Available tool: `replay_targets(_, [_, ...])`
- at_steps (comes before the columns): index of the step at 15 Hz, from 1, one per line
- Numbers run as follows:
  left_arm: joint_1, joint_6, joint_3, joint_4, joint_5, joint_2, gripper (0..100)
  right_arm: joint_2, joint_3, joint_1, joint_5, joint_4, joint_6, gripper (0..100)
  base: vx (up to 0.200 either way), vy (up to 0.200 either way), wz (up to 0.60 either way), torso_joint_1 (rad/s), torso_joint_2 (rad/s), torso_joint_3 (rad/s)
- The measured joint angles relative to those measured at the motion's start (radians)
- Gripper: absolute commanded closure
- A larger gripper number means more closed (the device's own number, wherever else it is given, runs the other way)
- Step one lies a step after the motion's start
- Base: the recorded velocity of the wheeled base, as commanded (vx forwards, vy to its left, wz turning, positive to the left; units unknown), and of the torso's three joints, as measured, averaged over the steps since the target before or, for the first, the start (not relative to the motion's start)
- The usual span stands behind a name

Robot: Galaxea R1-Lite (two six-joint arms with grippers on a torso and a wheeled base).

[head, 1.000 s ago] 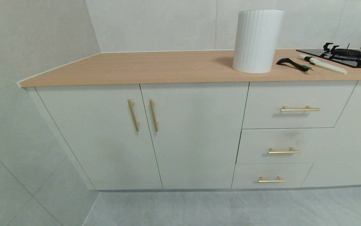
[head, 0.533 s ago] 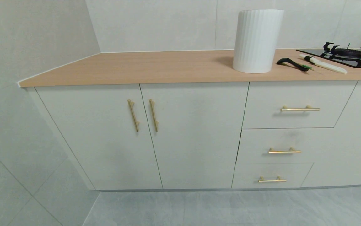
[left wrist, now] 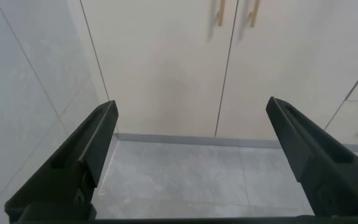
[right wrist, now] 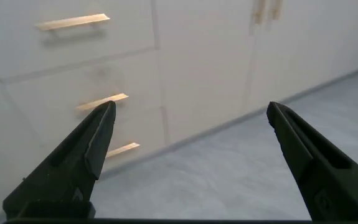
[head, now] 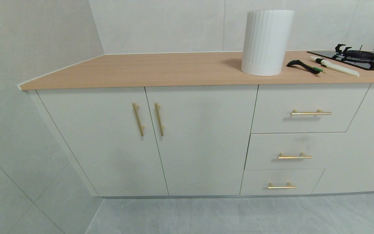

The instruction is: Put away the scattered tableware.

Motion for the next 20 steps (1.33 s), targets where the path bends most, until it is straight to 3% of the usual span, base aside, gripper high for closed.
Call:
replay_targets(2, [0.000,0.000,0.000,0.000,0.000,0.000,0,-0.024,0.060,-0.004,0.113,-0.033,0.007,0,0.000,0.000,0.00,0.000,0.00,0.000])
replay_targets(4, [0.000,0.000,0.000,0.000,0.000,0.000,0,-0.037,0.081,-0.004,0.361,-0.041,0.013,0,0.000,0.000,0.00,0.000,0.00,0.000])
replay_targets(6, [0.000,0.000,0.000,0.000,0.000,0.000,0,-0.042,0.083,-0.004,0.460,0.001,-0.005,0,0.000,0.000,0.00,0.000,0.00,0.000])
replay_targets(12, [0.000,0.010,0.000,0.000,0.000,0.000,0,-0.045,0.088,-0.003,0.468,0.001,0.023,0,0.000,0.000,0.00,0.000,0.00,0.000])
replay_targets(20, [0.000,0.022,0.000,-0.001,-0.002,0.000,0,-0.046,0.088,-0.003,0.469,0.002,0.023,0,0.000,-0.200,0.00,0.004,0.00,0.002])
